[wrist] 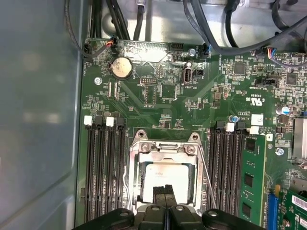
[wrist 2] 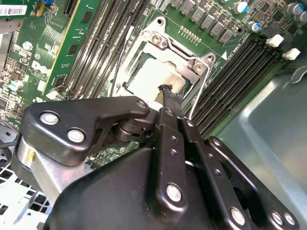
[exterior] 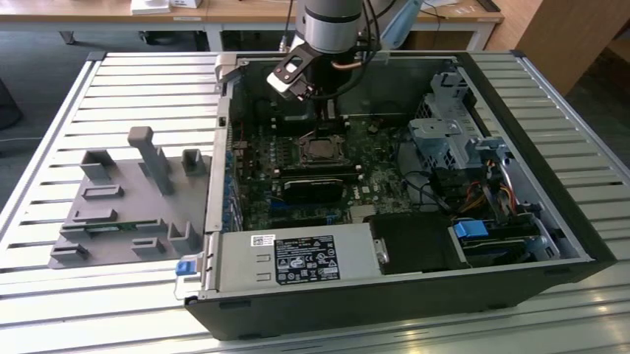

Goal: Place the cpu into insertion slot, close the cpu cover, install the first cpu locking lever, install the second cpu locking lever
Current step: 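Install the first cpu locking lever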

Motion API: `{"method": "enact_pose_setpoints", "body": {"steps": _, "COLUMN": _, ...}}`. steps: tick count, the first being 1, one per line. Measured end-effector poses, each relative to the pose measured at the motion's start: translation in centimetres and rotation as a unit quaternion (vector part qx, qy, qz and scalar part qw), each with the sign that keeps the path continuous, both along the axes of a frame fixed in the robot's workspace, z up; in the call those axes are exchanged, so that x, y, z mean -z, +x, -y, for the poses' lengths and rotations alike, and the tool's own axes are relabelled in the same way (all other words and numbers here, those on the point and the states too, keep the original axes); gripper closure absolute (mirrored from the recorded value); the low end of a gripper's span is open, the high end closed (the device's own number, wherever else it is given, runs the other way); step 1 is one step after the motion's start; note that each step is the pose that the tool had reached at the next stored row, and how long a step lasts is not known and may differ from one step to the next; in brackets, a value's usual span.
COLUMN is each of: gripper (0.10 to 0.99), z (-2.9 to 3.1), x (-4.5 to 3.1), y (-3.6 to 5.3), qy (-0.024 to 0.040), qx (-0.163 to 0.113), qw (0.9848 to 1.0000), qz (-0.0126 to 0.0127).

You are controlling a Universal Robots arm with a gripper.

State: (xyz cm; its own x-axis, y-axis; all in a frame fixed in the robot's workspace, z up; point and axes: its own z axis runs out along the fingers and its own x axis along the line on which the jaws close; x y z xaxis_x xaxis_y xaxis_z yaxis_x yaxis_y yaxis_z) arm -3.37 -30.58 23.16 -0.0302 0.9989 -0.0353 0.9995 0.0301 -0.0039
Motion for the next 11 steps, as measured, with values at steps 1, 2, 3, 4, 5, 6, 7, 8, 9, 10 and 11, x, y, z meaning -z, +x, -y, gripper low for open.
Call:
{"method": "enact_pose_setpoints", "body": {"steps": 1, "gripper": 0.98, "z": 0.0, "x": -0.05, "y": 0.0, "qy": 0.0, "qx": 0.0, "qw": 1.0, "qz": 0.0}}
{"method": "enact_pose_setpoints", "body": {"steps": 2, "gripper": 0.98, "z": 0.0, "x": -0.1, "y": 0.0, "qy": 0.0, "qx": 0.0, "qw": 1.0, "qz": 0.0}}
{"method": "enact_pose_setpoints", "body": {"steps": 3, "gripper": 0.98, "z": 0.0, "x": -0.16, "y": 0.0, "qy": 0.0, "qx": 0.0, "qw": 1.0, "qz": 0.0}}
{"method": "enact_pose_setpoints", "body": {"steps": 4, "gripper": 0.98, "z": 0.0, "x": -0.23, "y": 0.0, "qy": 0.0, "qx": 0.0, "qw": 1.0, "qz": 0.0}}
{"method": "enact_pose_setpoints", "body": {"steps": 5, "gripper": 0.98, "z": 0.0, "x": -0.29, "y": 0.0, "qy": 0.0, "qx": 0.0, "qw": 1.0, "qz": 0.0}}
{"method": "enact_pose_setpoints", "body": {"steps": 6, "gripper": 0.98, "z": 0.0, "x": -0.34, "y": 0.0, "qy": 0.0, "qx": 0.0, "qw": 1.0, "qz": 0.0}}
{"method": "enact_pose_setpoints", "body": {"steps": 7, "gripper": 0.98, "z": 0.0, "x": -0.34, "y": 0.0, "qy": 0.0, "qx": -0.001, "qw": 1.0, "qz": 0.0}}
{"method": "enact_pose_setpoints", "body": {"steps": 8, "gripper": 0.98, "z": 0.0, "x": -0.33, "y": -0.01, "qy": 0.0001, "qx": -0.006, "qw": 1.0, "qz": 0.0001}}
{"method": "enact_pose_setpoints", "body": {"steps": 9, "gripper": 0.98, "z": 0.0, "x": -0.33, "y": -0.01, "qy": 0.0001, "qx": -0.015, "qw": 0.9999, "qz": 0.0}}
{"method": "enact_pose_setpoints", "body": {"steps": 10, "gripper": 0.98, "z": 0.0, "x": -0.33, "y": -0.01, "qy": 0.0, "qx": -0.024, "qw": 0.9997, "qz": 0.0}}
{"method": "enact_pose_setpoints", "body": {"steps": 11, "gripper": 0.98, "z": 0.0, "x": -0.33, "y": -0.01, "qy": 0.0, "qx": -0.033, "qw": 0.9994, "qz": 0.0}}
